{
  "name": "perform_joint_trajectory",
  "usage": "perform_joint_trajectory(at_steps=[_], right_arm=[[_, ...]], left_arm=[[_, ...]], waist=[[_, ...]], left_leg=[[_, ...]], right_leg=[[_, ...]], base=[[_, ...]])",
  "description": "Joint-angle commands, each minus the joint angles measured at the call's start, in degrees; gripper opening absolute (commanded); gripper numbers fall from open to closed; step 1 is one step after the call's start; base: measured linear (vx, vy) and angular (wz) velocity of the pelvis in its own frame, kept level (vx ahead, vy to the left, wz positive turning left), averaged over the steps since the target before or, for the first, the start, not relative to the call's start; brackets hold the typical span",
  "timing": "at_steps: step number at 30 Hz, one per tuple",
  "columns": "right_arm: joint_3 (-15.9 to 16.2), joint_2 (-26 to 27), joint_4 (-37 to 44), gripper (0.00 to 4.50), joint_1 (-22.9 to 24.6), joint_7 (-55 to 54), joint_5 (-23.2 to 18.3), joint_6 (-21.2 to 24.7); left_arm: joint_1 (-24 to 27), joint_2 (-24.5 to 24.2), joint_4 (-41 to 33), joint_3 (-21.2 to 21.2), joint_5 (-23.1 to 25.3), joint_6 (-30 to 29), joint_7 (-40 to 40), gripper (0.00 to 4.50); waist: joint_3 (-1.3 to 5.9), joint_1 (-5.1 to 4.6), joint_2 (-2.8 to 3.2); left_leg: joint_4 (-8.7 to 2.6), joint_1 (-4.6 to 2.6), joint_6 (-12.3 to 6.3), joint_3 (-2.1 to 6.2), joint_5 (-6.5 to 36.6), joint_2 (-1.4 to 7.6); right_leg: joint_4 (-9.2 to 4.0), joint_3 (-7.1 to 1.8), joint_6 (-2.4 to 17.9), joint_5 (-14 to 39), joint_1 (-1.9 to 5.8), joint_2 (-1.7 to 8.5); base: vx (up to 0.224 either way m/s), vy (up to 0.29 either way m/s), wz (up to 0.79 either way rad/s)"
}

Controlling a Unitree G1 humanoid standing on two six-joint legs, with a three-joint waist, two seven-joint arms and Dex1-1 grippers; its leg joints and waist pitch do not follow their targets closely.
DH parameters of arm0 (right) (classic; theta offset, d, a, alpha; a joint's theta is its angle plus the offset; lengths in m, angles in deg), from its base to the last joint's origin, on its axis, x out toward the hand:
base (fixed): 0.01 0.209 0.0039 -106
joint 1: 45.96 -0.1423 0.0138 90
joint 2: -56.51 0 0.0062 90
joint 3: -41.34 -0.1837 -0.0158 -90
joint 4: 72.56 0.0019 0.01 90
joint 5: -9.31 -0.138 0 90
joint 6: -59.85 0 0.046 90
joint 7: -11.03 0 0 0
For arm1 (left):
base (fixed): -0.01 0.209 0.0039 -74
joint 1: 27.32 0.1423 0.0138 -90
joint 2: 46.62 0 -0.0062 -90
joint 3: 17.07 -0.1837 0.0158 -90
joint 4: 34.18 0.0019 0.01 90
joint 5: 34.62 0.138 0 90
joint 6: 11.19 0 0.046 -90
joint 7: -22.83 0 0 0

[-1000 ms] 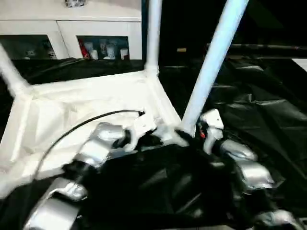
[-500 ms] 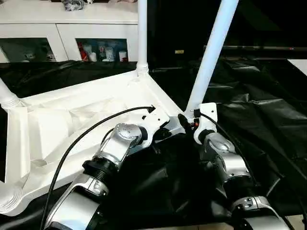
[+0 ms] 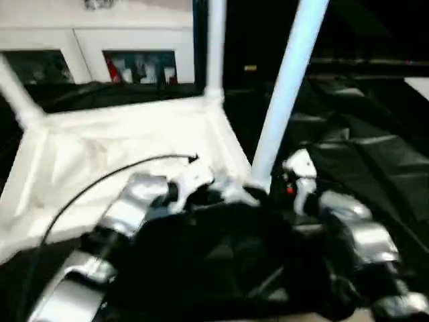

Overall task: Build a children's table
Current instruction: Rotate leg to tighten

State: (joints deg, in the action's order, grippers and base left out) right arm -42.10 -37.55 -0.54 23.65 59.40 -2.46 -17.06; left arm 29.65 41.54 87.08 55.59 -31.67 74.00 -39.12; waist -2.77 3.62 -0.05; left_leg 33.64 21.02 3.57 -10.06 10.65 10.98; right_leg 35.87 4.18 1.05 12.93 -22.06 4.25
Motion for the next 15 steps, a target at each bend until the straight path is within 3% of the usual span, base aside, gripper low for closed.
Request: perform_joint_trajectory(at_steps=[1, 9, 15], right_arm=[[2.03, -1.25, 2.67, 3.86, 0.70, 3.59, -1.22, 1.97], [3.10, -1.70, 2.69, 3.86, 0.55, 4.20, 0.08, 2.24], [3.47, -1.77, 1.84, 3.33, 0.17, 3.85, 1.19, 2.04]], left_arm=[[0.94, 0.29, -2.07, -0.53, -3.24, 1.55, -3.27, 0.00], [1.52, -0.52, -2.76, 0.04, -4.08, 2.19, -5.88, 0.00], [1.44, -0.77, -2.59, 0.21, -4.11, 2.36, -6.13, 0.00]], waist=[[3.34, 0.05, -0.64], [3.24, 0.10, -0.70], [3.34, 0.17, -0.81]], left_leg=[[-3.48, -0.31, -5.31, 0.53, 6.42, 2.49], [-3.61, -0.42, -3.73, 0.49, 7.28, 2.49], [-3.48, -0.34, -4.11, 0.46, 6.07, 2.40]], right_leg=[[-4.21, -3.14, 13.42, 1.36, 2.88, 4.22], [-4.48, -3.22, 12.59, 5.04, 2.75, 4.27], [-4.22, -3.21, 12.73, 2.93, 2.85, 4.25]], base=[[0.000, 0.000, 0.00], [0.000, 0.000, 0.00], [0.000, 0.000, 0.00]])
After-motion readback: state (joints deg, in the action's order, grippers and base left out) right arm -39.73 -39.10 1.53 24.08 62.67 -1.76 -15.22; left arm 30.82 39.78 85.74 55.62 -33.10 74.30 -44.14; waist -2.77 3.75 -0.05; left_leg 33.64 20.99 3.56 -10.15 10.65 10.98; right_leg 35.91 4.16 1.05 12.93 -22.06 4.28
